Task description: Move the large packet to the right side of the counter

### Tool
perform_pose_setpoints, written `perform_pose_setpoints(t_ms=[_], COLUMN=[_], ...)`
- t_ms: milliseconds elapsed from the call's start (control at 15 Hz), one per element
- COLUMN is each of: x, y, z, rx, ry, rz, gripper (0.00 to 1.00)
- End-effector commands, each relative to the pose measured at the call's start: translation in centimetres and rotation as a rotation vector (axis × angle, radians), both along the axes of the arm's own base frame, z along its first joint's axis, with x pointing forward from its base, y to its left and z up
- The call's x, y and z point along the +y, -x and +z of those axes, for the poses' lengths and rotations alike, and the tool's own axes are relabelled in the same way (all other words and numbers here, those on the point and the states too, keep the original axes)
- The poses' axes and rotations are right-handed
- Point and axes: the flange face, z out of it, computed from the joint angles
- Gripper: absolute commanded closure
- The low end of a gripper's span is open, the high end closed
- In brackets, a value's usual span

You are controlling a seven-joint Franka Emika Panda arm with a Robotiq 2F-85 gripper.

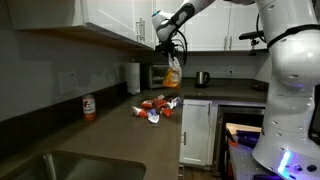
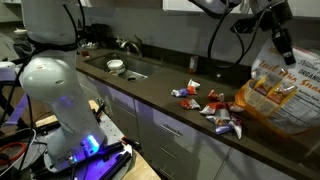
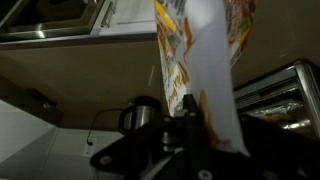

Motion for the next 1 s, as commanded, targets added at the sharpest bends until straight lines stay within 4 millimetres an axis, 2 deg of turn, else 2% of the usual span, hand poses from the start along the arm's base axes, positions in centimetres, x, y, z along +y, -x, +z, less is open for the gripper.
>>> perform_pose_setpoints(t_ms=[0, 600, 933], x=[-1.9, -2.9, -3.9], y=[-1.0, -5.9, -6.6], z=[-0.7, -5.8, -6.7], rx=[0.009, 0.055, 0.083], ry=[0.001, 0.018, 0.03], rz=[0.048, 0.078, 0.065], gripper=[0.98, 0.98, 0.98])
